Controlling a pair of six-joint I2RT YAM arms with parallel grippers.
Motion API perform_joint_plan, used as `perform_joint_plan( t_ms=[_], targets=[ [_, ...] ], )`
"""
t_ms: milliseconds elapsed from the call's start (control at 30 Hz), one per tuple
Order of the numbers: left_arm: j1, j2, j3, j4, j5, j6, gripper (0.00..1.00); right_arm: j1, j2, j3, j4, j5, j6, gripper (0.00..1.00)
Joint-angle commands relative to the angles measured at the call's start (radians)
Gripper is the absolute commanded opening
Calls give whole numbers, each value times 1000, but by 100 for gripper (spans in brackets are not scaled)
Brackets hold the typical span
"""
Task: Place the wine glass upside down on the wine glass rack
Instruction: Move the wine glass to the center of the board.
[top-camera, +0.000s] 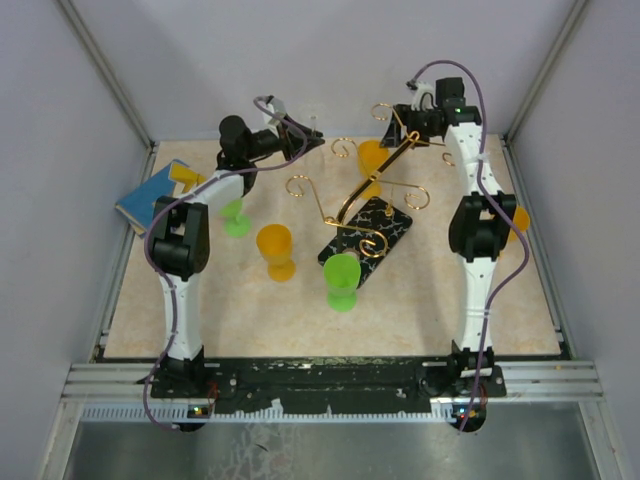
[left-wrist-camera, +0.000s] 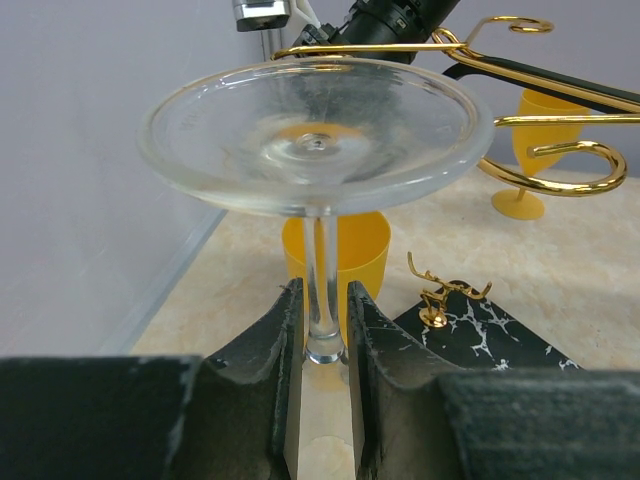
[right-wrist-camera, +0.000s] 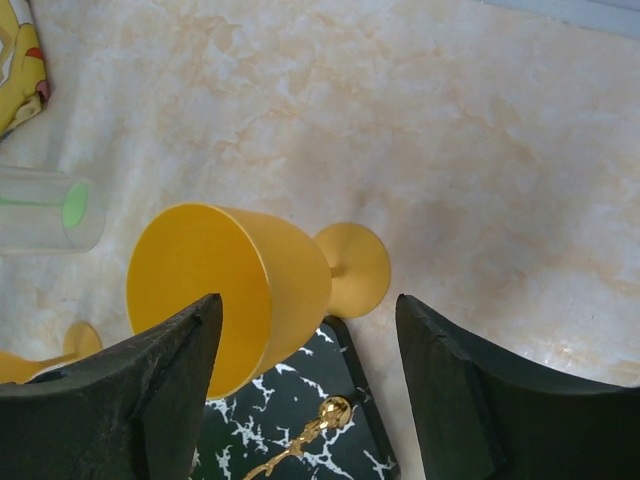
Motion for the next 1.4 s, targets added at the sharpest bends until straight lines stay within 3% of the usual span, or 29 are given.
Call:
perform_joint_plan(
  t_ms=[0,767,1033,1367],
  targets=[
    [7,-56,-9,57,15,-13,0,20,17,23,-11,14,-38,67],
    [9,-47,-7,72,9,-26,0,33,13,27,3,64,-64,28],
    [9,-40,-7,94,7,-43,0,37,4,26,4,108,-69,0],
    [11,-18,34,96,7,-49,0,29,-46,13,37,298,-34,0]
  ],
)
